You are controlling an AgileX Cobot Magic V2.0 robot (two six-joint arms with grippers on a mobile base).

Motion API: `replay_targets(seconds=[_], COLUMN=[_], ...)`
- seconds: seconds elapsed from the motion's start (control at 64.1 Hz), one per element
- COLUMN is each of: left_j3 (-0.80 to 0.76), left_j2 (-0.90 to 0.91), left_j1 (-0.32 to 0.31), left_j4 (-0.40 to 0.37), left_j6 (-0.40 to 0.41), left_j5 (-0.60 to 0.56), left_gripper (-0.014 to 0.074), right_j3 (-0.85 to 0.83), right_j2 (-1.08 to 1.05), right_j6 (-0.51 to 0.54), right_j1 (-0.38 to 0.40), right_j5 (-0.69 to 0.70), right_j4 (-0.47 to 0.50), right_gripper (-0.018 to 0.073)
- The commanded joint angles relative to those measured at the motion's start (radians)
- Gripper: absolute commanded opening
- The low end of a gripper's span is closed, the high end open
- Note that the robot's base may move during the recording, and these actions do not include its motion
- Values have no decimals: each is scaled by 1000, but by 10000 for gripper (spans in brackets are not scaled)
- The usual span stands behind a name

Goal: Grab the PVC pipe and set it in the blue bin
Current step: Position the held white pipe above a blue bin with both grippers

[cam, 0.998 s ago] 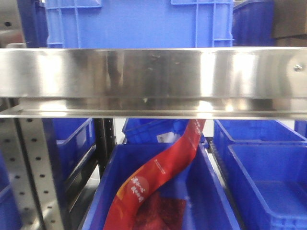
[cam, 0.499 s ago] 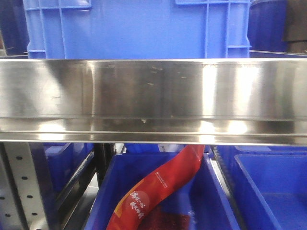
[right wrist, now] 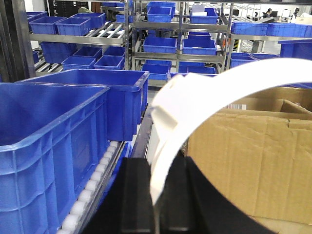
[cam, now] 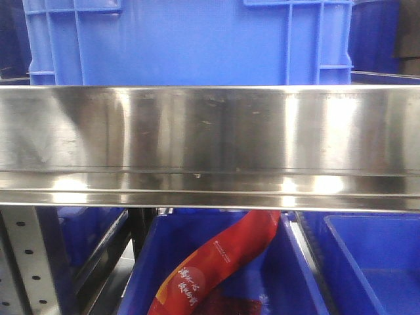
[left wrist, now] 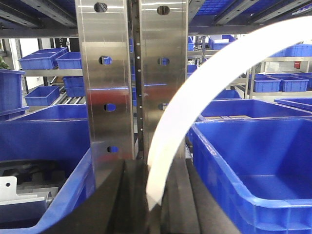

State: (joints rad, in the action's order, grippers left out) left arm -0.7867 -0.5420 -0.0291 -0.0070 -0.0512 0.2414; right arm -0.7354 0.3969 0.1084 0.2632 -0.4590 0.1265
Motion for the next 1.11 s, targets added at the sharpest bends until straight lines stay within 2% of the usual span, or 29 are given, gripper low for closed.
replay_targets(seconds=[0.0, 0.359, 0.483, 0.546, 0.671, 0.749, 0.873, 0.967, 1.092], left_j3=[-3, -3, -3, -12, -88, -129, -192, -271, -400], left_j2=[6, 1, -26, -48, -128, -191, -290, -380, -507], left_j1=[-7, -5, -5, -17, -112, -186, -295, -345, -375], left_j4=[-2, -6, -8, -16, -43, -24, 53, 53, 40], left_j6=[6, 6, 6, 6, 0, -1, -1, -1, -1], left_j5=[-28, -39, -15, -29, -3, 0, -39, -55, -28], left_gripper=[-111, -111, -111, -111, -111, -111, -111, -111, -111], right_j3=[-8, -8, -8, -11, -51, -86, -159, -224, -309], right_j2=[-2, -2, 3, 23, 106, 170, 286, 376, 502], right_j6=[5, 5, 6, 49, 121, 121, 126, 155, 171], right_j1=[2, 2, 0, -13, -63, -110, -191, -265, -364], right_j5=[19, 26, 5, 15, 42, 52, 61, 62, 82], right_j4=[-1, -1, 55, 72, 196, 201, 201, 201, 201], right_gripper=[-167, -167, -167, -167, -167, -167, -167, -167, -167])
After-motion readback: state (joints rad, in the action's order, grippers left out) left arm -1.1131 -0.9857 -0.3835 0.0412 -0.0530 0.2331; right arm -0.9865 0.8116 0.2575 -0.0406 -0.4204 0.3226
